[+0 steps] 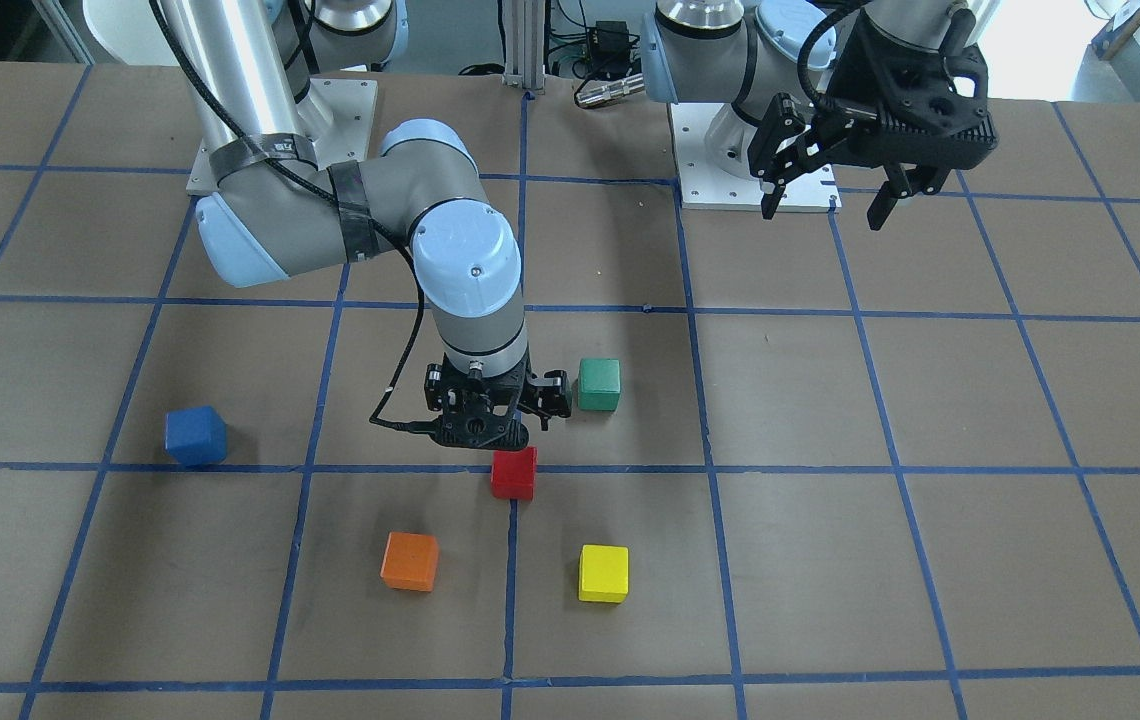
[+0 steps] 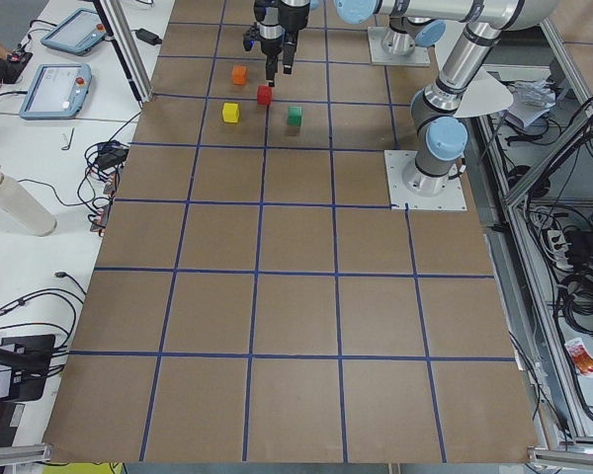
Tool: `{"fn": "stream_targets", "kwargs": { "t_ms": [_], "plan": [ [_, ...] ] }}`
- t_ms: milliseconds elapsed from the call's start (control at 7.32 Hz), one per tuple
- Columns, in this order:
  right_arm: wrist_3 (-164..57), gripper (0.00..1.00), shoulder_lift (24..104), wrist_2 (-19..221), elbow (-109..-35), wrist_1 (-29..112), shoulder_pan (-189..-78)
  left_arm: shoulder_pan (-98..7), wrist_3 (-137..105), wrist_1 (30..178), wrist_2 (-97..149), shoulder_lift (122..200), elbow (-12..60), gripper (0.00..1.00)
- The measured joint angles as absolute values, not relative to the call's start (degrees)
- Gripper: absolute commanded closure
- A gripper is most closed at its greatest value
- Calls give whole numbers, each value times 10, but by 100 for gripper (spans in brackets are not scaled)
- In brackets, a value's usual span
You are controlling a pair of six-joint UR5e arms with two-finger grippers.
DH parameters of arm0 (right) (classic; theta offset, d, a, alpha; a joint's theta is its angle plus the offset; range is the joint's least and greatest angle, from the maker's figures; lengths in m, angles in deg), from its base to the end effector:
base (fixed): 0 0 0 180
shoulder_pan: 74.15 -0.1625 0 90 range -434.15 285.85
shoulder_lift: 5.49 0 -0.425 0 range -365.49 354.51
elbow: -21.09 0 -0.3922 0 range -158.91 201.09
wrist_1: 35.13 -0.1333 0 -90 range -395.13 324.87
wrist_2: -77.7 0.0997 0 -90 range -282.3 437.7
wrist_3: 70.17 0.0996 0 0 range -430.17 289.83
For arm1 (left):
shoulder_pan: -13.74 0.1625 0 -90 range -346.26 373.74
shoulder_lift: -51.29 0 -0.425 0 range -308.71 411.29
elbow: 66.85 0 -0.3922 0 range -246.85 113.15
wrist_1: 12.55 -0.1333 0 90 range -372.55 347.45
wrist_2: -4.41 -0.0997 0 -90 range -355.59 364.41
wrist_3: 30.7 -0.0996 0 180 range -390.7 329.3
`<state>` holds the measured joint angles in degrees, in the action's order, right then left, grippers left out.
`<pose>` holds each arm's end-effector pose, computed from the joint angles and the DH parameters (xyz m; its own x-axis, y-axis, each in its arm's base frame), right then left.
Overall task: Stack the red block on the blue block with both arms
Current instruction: 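Lower the right gripper and grasp the red cube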
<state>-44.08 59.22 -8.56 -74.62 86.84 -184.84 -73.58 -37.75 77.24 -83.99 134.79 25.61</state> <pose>0.3495 -0.5298 0.2471 -0.9934 0.0938 -0.0660 0.0931 0.9956 0.0135 -0.1149 -0.4558 0.5205 -0.9968 0.0779 0.0185 0.0763 0.9941 -0.0770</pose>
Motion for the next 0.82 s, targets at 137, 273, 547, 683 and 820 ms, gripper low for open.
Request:
{"fn": "stream_targets", "kwargs": {
  "t_ms": [137, 273, 547, 683, 820],
  "plan": [
    [-434, 6, 588, -88, -747, 871, -1852, -736, -376, 772, -840, 1348, 257, 0],
    [-420, 2, 585, -90, -748, 875, -1854, -736, -376, 772, -840, 1349, 258, 0],
    [-401, 0, 575, -92, -747, 886, -1856, -736, -376, 772, -840, 1350, 259, 0],
    [-398, 0, 565, -93, -746, 902, -1856, -736, -376, 770, -840, 1350, 260, 0],
    [-396, 0, 556, -93, -745, 915, -1856, -736, -376, 768, -841, 1351, 260, 0]
  ]
}}
